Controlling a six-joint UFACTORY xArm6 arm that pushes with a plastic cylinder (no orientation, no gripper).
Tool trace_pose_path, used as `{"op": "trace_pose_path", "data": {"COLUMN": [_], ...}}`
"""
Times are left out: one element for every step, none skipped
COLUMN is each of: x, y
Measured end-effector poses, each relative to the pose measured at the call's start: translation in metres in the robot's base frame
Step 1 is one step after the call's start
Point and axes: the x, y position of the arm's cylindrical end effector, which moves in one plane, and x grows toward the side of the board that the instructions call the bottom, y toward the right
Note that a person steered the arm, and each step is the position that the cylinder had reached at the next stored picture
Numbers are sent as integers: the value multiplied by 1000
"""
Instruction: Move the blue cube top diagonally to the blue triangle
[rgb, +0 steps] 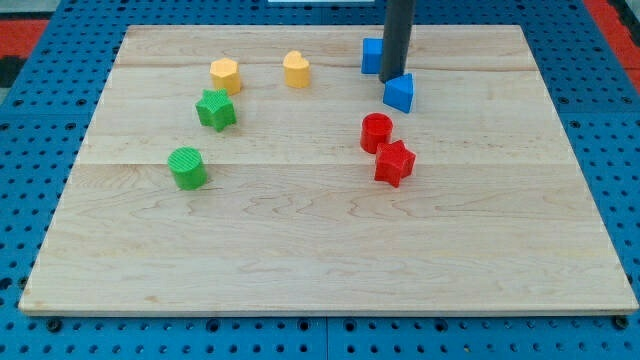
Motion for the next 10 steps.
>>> {"op": "trace_pose_path", "data": {"x": [-10,-52,-97,-105,-89,-77,-48,-59,-81,-63], "y": [40,62,30,-25,-19,1,-3,-5,-20,-63]}}
